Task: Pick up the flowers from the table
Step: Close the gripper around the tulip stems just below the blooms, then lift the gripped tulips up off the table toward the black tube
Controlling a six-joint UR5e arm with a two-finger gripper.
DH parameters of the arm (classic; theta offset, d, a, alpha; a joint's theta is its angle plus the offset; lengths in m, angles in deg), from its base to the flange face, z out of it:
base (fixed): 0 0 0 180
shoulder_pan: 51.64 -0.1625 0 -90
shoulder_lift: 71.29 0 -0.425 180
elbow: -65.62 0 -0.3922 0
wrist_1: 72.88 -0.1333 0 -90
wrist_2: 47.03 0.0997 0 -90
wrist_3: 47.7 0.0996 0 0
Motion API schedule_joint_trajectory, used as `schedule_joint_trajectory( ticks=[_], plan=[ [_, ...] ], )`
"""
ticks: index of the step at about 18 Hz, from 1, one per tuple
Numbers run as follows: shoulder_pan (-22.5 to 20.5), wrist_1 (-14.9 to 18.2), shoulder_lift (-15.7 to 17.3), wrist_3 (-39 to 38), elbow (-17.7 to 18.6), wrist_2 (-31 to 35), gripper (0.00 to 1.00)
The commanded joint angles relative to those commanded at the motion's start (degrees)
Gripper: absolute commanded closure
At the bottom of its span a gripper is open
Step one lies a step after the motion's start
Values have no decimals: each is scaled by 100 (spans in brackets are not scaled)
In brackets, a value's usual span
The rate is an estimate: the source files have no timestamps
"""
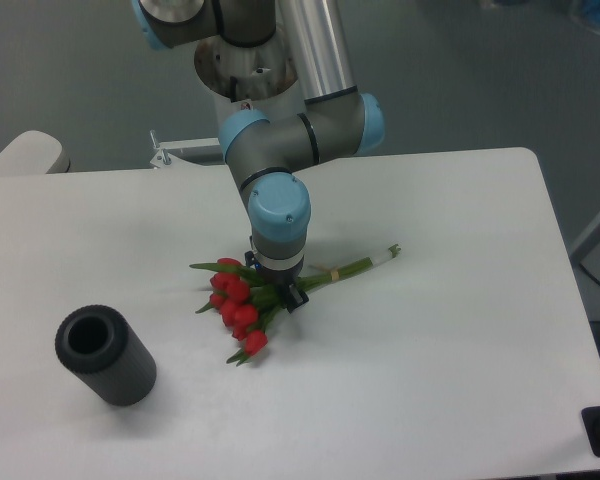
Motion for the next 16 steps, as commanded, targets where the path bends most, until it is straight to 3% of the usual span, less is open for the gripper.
schedule_joint_trajectory(
  ticks=[9, 12, 14, 16],
  plan=[
    [-18, 9, 53, 184, -61, 18, 68],
    [-53, 79, 245, 404, -254, -44, 68],
    [-9, 132, 290, 404, -570, -184, 68],
    [0, 132, 351, 396, -738, -674, 68]
  ],
)
